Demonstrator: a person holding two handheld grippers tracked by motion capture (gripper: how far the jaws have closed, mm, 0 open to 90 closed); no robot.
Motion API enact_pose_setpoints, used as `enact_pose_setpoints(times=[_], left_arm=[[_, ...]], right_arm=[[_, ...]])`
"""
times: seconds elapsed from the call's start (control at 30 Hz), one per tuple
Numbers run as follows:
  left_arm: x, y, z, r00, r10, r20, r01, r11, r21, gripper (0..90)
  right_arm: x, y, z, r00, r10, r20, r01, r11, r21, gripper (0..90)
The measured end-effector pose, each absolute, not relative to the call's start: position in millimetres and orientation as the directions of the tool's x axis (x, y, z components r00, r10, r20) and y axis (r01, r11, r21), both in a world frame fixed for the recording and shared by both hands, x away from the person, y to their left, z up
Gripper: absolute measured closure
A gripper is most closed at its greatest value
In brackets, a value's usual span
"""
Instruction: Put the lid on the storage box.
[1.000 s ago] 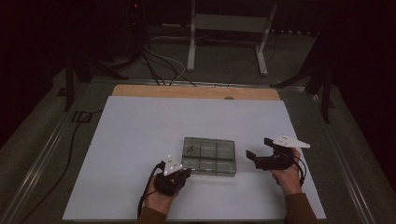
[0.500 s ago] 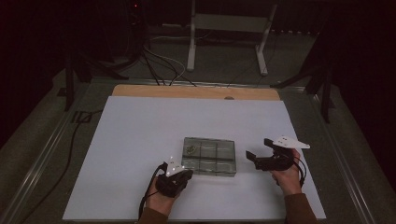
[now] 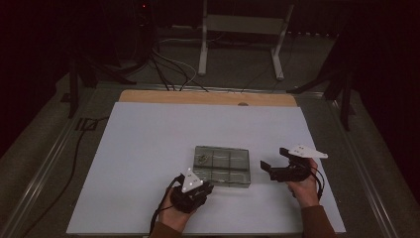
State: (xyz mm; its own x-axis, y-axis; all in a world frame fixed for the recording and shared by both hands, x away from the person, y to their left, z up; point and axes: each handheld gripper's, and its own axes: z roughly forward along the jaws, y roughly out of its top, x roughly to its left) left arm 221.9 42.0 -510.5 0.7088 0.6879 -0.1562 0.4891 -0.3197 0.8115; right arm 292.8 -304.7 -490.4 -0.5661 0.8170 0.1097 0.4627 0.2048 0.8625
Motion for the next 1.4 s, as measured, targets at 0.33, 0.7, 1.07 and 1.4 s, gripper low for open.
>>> enact_pose_setpoints(times=[0.33, 0.7, 1.07, 1.4], left_arm=[[231, 65, -482, 0.69, 0.712, -0.134, 0.435, -0.26, 0.862, 60.0], [244, 106, -458, 0.615, 0.786, -0.062, 0.357, -0.207, 0.911, 32.9], [251, 160, -460, 0.479, 0.877, -0.027, 0.326, -0.15, 0.933, 12.2], [251, 190, -475, 0.423, 0.906, -0.025, 0.321, -0.124, 0.939, 1.4]], right_arm=[[293, -303, -492, -0.564, 0.818, 0.112, 0.464, 0.201, 0.863, 0.9], [289, -307, -492, -0.548, 0.828, 0.116, 0.45, 0.175, 0.876, 0.8], [282, -308, -492, -0.538, 0.837, 0.098, 0.427, 0.17, 0.888, 0.0], [275, -313, -491, -0.51, 0.855, 0.088, 0.392, 0.14, 0.909, 0.0]])
